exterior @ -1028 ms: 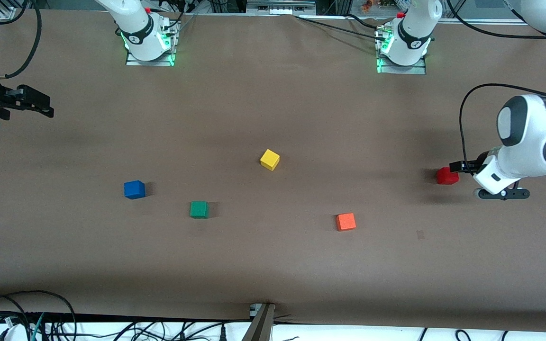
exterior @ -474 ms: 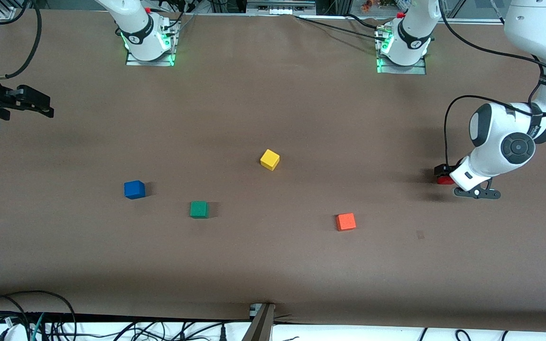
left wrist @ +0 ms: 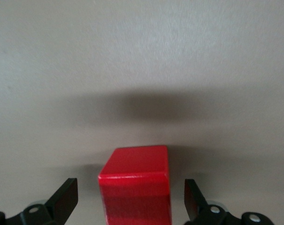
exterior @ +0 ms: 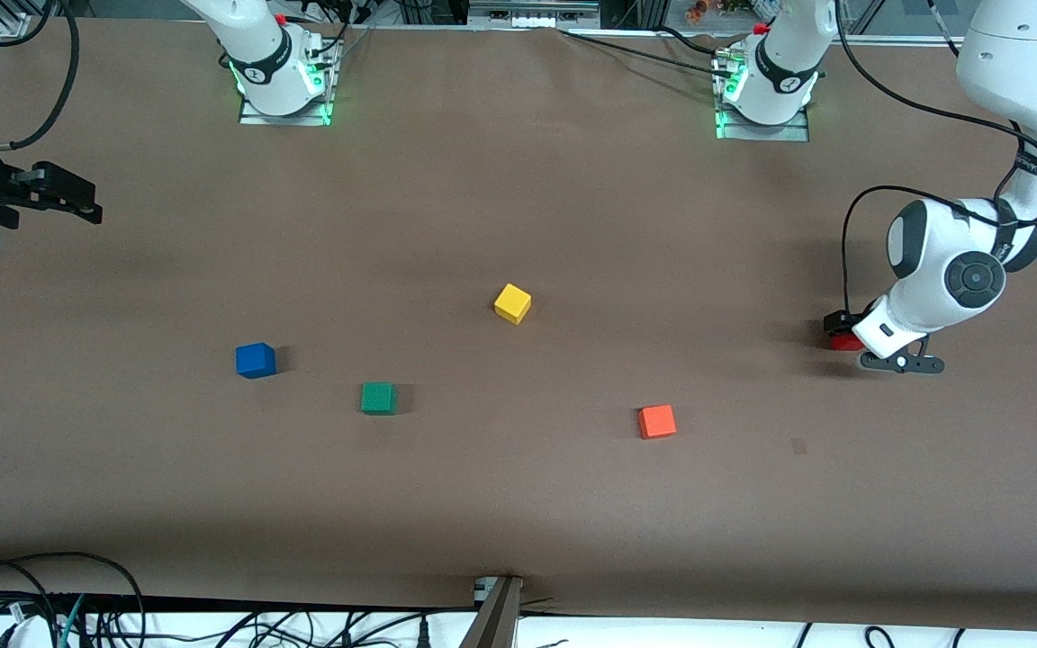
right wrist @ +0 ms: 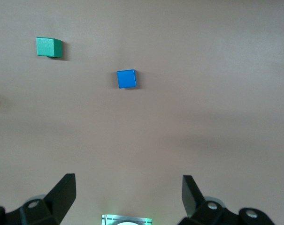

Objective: Pass red block to right arm, stack on blue
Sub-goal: 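Lower the left gripper over the red cube and close on it, then lift the red cube with the left gripper while the right gripper approaches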

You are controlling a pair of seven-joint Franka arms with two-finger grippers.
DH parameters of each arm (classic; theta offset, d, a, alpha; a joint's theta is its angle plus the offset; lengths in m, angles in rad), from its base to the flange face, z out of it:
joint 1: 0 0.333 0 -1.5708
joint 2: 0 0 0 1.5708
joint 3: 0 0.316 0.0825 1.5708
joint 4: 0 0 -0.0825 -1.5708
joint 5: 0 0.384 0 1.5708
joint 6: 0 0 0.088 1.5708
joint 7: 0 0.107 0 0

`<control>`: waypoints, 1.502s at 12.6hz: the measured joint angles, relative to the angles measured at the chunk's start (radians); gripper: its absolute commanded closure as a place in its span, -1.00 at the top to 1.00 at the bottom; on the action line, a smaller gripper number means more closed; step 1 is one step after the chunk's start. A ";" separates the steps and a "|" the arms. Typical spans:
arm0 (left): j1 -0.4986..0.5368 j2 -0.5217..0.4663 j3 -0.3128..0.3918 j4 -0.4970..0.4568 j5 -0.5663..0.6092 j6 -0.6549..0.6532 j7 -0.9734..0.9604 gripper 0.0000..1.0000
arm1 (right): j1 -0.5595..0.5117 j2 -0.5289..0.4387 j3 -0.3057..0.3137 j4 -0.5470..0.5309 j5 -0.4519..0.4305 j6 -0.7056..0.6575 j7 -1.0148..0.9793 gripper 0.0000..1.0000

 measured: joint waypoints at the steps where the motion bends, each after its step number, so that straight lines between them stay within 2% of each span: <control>1: 0.001 0.001 0.000 -0.004 0.000 0.004 0.000 0.52 | 0.000 0.000 0.000 0.000 0.000 0.000 0.000 1.00; 2: 0.001 0.002 0.000 -0.005 0.000 0.005 0.000 0.04 | 0.000 0.000 0.001 0.000 0.000 0.000 0.000 1.00; 3: 0.002 0.002 -0.001 -0.005 0.000 0.005 0.000 -0.32 | 0.000 0.000 0.001 0.000 0.000 0.000 0.000 1.00; 5: 0.002 0.002 -0.001 -0.005 0.000 0.005 0.000 -0.85 | 0.000 0.000 0.001 0.000 0.000 0.000 0.000 1.00; 6: 0.002 0.002 -0.002 -0.004 0.000 0.005 0.000 -0.98 | 0.000 0.000 0.001 0.000 0.000 0.000 0.000 1.00; 9: 0.004 -0.005 -0.025 0.016 0.000 -0.023 0.000 -1.00 | 0.001 0.001 0.001 0.000 0.000 0.000 0.000 1.00; 12: 0.006 -0.027 -0.108 0.129 -0.022 -0.231 -0.001 -1.00 | 0.005 0.020 0.003 0.000 0.000 0.001 0.000 1.00; 15: 0.004 -0.046 -0.180 0.257 -0.143 -0.412 0.070 -0.98 | 0.006 0.058 0.006 -0.001 0.007 0.002 0.000 1.00; 17: 0.004 -0.047 -0.188 0.302 -0.263 -0.438 0.239 -0.97 | 0.005 0.073 0.006 -0.001 0.068 0.003 0.000 1.00; 19: 0.007 -0.047 -0.187 0.316 -0.439 -0.444 0.433 -0.98 | 0.002 0.099 0.005 -0.001 0.150 0.004 0.000 1.00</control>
